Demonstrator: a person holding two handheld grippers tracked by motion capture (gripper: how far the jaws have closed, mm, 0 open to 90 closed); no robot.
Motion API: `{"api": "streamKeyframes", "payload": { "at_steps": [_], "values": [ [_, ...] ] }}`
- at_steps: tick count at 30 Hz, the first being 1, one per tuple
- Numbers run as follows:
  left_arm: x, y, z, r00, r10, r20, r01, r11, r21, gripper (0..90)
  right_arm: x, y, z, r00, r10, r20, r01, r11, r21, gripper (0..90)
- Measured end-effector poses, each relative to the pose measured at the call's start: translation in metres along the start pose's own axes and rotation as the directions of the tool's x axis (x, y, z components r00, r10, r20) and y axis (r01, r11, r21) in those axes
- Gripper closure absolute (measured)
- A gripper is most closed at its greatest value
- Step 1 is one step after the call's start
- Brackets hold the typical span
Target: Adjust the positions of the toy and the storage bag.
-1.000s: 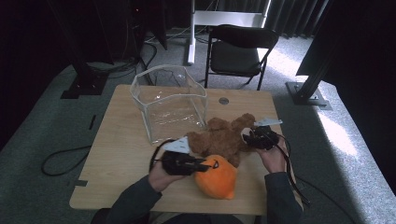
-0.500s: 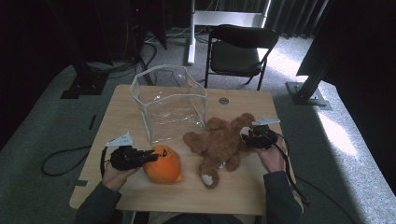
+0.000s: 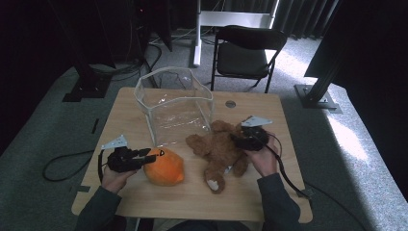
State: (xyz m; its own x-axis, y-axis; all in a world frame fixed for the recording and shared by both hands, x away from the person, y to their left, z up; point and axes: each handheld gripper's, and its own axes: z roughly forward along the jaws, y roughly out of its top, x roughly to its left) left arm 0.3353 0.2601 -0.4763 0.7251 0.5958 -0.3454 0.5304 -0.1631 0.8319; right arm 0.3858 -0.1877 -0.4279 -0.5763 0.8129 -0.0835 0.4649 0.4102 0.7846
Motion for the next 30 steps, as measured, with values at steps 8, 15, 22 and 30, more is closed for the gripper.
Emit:
{"api": "streamKeyframes", "payload": {
  "at_steps": [8,15,22,30],
  "values": [
    [-0.001,-0.002,-0.003,0.9998,-0.002,-0.019,0.001,0.9999,-0.013,47.7,0.047,0.03,0.036,0.9871,-0.093,-0.131,0.093,0.996,-0.006,68.0],
    [-0.001,-0.001,-0.003,0.9993,0.005,-0.038,-0.006,0.9998,-0.019,46.0,0.064,0.039,0.069,0.979,-0.049,-0.198,0.065,0.995,0.075,70.9],
    [-0.003,0.001,-0.009,0.9984,0.016,-0.054,-0.018,0.9994,-0.029,45.6,0.076,0.009,0.04,0.9524,-0.134,-0.274,0.182,0.97,0.159,73.8],
    [-0.004,0.007,-0.008,0.9977,0.029,-0.062,-0.031,0.9991,-0.03,45.3,0.077,-0.028,-0.005,0.9024,-0.176,-0.393,0.276,0.937,0.216,73.8]
  ]
}}
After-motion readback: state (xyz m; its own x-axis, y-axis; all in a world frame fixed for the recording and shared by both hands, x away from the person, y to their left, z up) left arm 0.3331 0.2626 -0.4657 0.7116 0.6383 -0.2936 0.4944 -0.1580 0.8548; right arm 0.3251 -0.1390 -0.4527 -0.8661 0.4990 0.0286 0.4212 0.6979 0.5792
